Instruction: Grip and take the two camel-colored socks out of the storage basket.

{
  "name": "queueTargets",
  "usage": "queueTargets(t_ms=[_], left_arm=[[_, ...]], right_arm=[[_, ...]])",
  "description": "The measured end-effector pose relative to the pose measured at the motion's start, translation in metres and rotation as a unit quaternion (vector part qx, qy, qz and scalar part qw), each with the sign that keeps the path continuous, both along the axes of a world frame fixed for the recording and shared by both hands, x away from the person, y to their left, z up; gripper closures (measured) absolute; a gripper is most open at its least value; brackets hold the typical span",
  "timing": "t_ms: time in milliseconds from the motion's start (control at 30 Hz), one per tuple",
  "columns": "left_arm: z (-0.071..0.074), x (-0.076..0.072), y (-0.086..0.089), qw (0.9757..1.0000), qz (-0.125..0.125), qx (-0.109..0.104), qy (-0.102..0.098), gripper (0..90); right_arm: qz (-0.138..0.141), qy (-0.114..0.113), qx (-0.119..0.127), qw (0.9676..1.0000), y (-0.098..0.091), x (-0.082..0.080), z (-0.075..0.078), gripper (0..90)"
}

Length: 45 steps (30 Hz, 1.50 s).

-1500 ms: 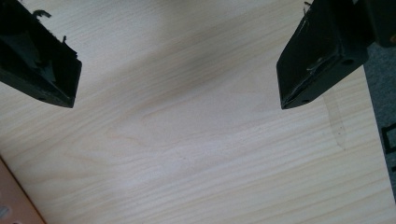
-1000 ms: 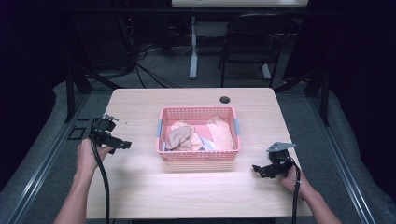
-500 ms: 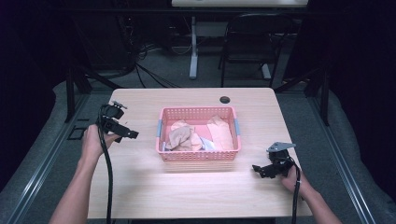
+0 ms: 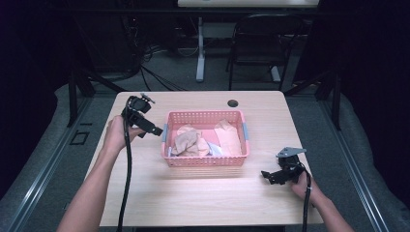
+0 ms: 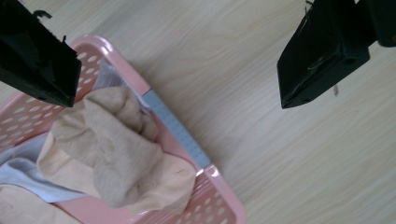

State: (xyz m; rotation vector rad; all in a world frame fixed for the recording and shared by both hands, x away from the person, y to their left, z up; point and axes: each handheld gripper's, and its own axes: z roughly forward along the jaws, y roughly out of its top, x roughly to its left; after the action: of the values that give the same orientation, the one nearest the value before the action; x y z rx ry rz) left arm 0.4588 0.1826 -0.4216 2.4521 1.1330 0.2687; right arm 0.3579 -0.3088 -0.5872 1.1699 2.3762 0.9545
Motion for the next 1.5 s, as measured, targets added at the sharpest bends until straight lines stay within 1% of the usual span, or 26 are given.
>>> queueTargets(t_ms=[33,67,100,167,200,267,300,333,400,467,600,633,700,767,800,900,1000,1033,1067,1100,1200,1267,1300,1333,1400,1500], left_arm=[[0.000,0.001,-0.005,1.0000,-0.005,-0.002,0.003,0.0],[0.000,0.001,-0.005,1.0000,-0.005,-0.002,0.003,0.0],[-0.002,0.004,-0.015,0.9999,-0.016,0.001,0.006,0.0],[-0.004,0.006,-0.024,0.9996,-0.023,-0.002,0.014,0.0],[-0.004,0.007,-0.028,0.9995,-0.027,0.003,0.013,0.0],[-0.005,0.008,-0.031,0.9994,-0.030,0.000,0.015,0.0],[-0.007,0.011,-0.038,0.9992,-0.035,-0.004,0.020,0.0],[-0.007,0.011,-0.038,0.9992,-0.035,-0.004,0.020,0.0],[-0.012,0.015,-0.048,0.9985,-0.046,-0.004,0.030,0.0],[-0.014,0.016,-0.051,0.9983,-0.050,-0.001,0.031,0.0],[-0.025,0.020,-0.066,0.9969,-0.063,-0.006,0.047,0.0],[-0.027,0.021,-0.068,0.9967,-0.065,-0.005,0.048,0.0],[-0.032,0.022,-0.074,0.9957,-0.071,0.000,0.060,0.1],[-0.036,0.023,-0.080,0.9953,-0.075,0.007,0.062,0.4],[-0.036,0.023,-0.080,0.9953,-0.075,0.007,0.062,2.3],[-0.045,0.027,-0.086,0.9945,-0.077,0.010,0.071,8.1],[-0.050,0.029,-0.087,0.9941,-0.076,0.013,0.076,16.3],[-0.056,0.030,-0.087,0.9937,-0.074,0.014,0.083,17.4],[-0.056,0.030,-0.087,0.9937,-0.074,0.014,0.083,20.7],[-0.062,0.031,-0.087,0.9938,-0.071,0.015,0.084,23.7],[-0.067,0.032,-0.087,0.9939,-0.069,0.022,0.084,32.6],[-0.070,0.031,-0.086,0.9944,-0.062,0.026,0.082,39.2],[-0.073,0.031,-0.086,0.9948,-0.057,0.032,0.078,43.2],[-0.074,0.031,-0.085,0.9951,-0.055,0.035,0.075,46.5],[-0.075,0.030,-0.085,0.9952,-0.053,0.034,0.075,54.8],[-0.075,0.030,-0.085,0.9953,-0.048,0.045,0.072,64.8]], right_arm=[[0.000,0.000,0.000,1.0000,0.000,0.000,0.000,0.0],[0.000,0.000,0.000,1.0000,0.000,0.000,0.000,0.0],[0.000,0.000,0.000,1.0000,0.000,0.000,0.000,0.0],[0.000,0.000,0.000,1.0000,0.000,0.000,0.000,0.0],[0.000,0.000,0.000,1.0000,0.000,0.000,0.000,0.0],[0.000,0.000,0.000,1.0000,0.000,0.000,0.000,0.0],[0.000,0.000,0.000,1.0000,0.000,0.000,0.000,0.0],[0.000,0.000,0.000,1.0000,0.000,0.000,0.000,0.0],[0.001,0.000,0.000,1.0000,0.000,0.000,0.000,0.0],[0.001,0.000,0.000,1.0000,0.000,0.000,0.000,0.0],[0.001,0.000,0.000,1.0000,0.000,0.000,0.000,0.0],[0.001,0.000,0.000,1.0000,0.000,0.000,0.000,0.0],[0.001,0.000,0.000,1.0000,0.000,0.000,0.000,0.0],[0.001,0.000,0.000,1.0000,0.000,0.000,0.000,0.0],[0.001,0.000,0.000,1.0000,0.000,0.000,0.000,0.0],[0.002,0.000,0.000,1.0000,0.000,0.000,0.000,0.0],[0.001,0.000,0.000,1.0000,0.000,0.000,0.000,0.0],[0.002,0.000,0.000,1.0000,0.000,0.000,0.000,0.0],[0.002,0.000,0.000,1.0000,0.000,0.000,0.000,0.0],[0.002,0.000,0.000,1.0000,0.000,0.000,0.000,0.0],[0.002,0.000,0.000,1.0000,0.000,0.000,0.000,0.0],[0.002,0.000,0.000,1.0000,0.000,0.000,0.000,0.0],[0.003,0.000,0.000,1.0000,0.000,0.000,0.000,0.0],[0.003,0.000,0.000,1.0000,0.000,0.000,0.000,0.0],[0.003,0.001,0.000,1.0000,0.000,0.000,0.000,0.0],[0.003,0.000,0.000,1.0000,0.000,0.000,0.000,0.0]])
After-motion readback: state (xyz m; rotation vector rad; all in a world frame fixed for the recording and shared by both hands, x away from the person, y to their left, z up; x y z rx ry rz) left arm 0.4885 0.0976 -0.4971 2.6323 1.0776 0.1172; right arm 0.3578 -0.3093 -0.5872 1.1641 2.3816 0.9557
